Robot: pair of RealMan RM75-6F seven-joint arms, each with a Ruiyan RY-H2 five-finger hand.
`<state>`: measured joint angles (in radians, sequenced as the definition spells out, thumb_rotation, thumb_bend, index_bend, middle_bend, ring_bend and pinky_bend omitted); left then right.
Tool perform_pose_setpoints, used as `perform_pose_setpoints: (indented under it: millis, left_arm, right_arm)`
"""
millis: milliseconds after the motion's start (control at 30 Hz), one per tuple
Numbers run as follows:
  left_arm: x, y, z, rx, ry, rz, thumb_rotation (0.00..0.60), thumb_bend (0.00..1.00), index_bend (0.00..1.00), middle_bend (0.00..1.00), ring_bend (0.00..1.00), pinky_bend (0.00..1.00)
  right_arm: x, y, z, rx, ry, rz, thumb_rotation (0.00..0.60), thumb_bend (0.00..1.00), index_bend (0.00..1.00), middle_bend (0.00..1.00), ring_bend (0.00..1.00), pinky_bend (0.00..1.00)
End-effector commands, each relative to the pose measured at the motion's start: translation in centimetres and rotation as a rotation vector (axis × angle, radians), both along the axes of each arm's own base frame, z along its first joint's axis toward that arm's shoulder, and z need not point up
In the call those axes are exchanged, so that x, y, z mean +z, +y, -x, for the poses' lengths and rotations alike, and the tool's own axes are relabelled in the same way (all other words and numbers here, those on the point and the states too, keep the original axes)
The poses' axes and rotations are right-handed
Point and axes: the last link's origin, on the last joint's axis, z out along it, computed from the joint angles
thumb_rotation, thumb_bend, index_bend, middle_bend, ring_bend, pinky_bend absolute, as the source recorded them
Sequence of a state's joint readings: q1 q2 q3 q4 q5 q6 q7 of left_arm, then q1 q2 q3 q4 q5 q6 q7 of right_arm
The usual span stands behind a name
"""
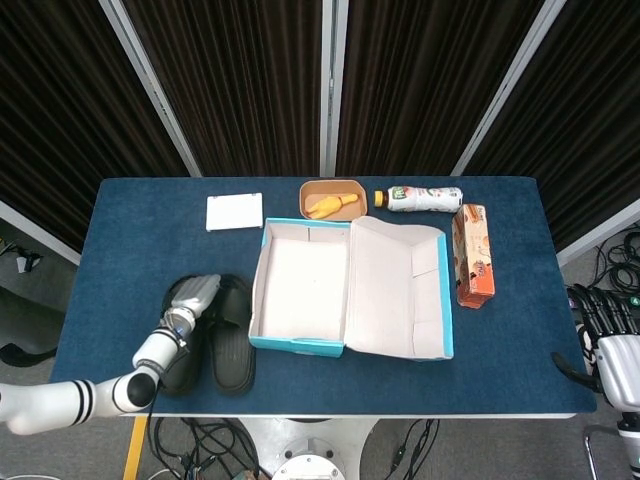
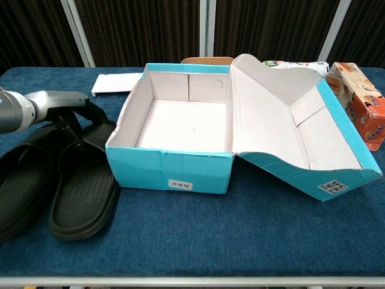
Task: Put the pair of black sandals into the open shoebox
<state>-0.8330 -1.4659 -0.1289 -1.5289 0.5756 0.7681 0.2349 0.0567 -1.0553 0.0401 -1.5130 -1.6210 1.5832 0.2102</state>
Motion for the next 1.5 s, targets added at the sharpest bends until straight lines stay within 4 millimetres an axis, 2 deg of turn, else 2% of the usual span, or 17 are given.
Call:
perform_pose_setpoints:
  millis: [33,333,500,567,633,700,833,1000,1133,1333,1500]
  left_arm:
    - [2.0,0.3,0.5,0.024,-0.051,-0.059,0.600,0.00,0.53,0.54,0.87,0.88]
    - [6.8,0.7,0.8,0.049,-0.149,-0.184,0.600,0.00,0.52,0.53,0.87,0.89]
    - [10.3,1.9,0.7,0.063,-0.212,-0.299,0.600,0.00,0.52,0.52,0.86,0.89]
    - [11.3,2.6,0.3,0.065,-0.261,-0.350,0.600,0.00,0.52,0.52,0.85,0.89]
    - [11.3,3.3,-0.8,0.058,-0.347,-0.381,0.600,0.00,0.52,0.52,0.84,0.88]
    - [10.8,3.8,-2.0,0.051,-0.441,-0.381,0.600,0.00,0.52,0.52,0.82,0.87]
    - [8.4,4.9,-5.0,0.011,-0.599,-0.314,0.600,0.00,0.52,0.51,0.76,0.84]
    - [5.2,6.5,-8.1,-0.079,-0.665,-0.269,0.600,0.00,0.52,0.51,0.72,0.75]
    - [2.7,7.5,-10.4,-0.148,-0.693,-0.255,0.600,0.00,0.53,0.52,0.72,0.72]
    - [-0.5,8.3,-12.0,-0.187,-0.686,-0.208,0.600,0.00,0.53,0.51,0.71,0.70]
    - [-2.7,8.5,-12.2,-0.205,-0.669,-0.194,0.600,0.00,0.53,0.52,0.70,0.67]
  right_arm:
    - [0.0,-0.1,-0.1,0.005,0.001,0.000,0.600,0.11,0.00,0.07,0.00,0.00]
    - [0.0,-0.3,-0.6,0.019,0.006,-0.002,0.600,0.11,0.00,0.07,0.00,0.00]
    - [0.0,-0.4,-0.7,0.020,0.010,0.000,0.600,0.11,0.00,0.07,0.00,0.00]
    - [0.0,-0.3,-0.7,0.018,0.012,0.002,0.600,0.11,0.00,0.07,0.00,0.00]
    - [0.1,-0.4,-0.7,0.016,0.016,0.003,0.600,0.11,0.00,0.07,0.00,0.00]
    - [0.2,-0.4,-0.7,0.015,0.019,0.006,0.600,0.11,0.00,0.07,0.00,0.00]
    - [0.7,-0.6,-1.0,0.017,0.036,0.020,0.600,0.11,0.00,0.07,0.00,0.00]
    - [1.4,-0.8,-1.4,0.019,0.063,0.033,0.600,0.11,0.00,0.07,0.00,0.00]
    - [1.6,-0.9,-1.7,0.011,0.075,0.037,0.600,0.11,0.00,0.07,0.00,0.00]
    - [1.8,-1.2,-1.7,-0.008,0.082,0.039,0.600,0.11,0.00,0.07,0.00,0.00]
    - [1.8,-1.4,-1.7,-0.017,0.085,0.038,0.600,0.11,0.00,0.07,0.00,0.00]
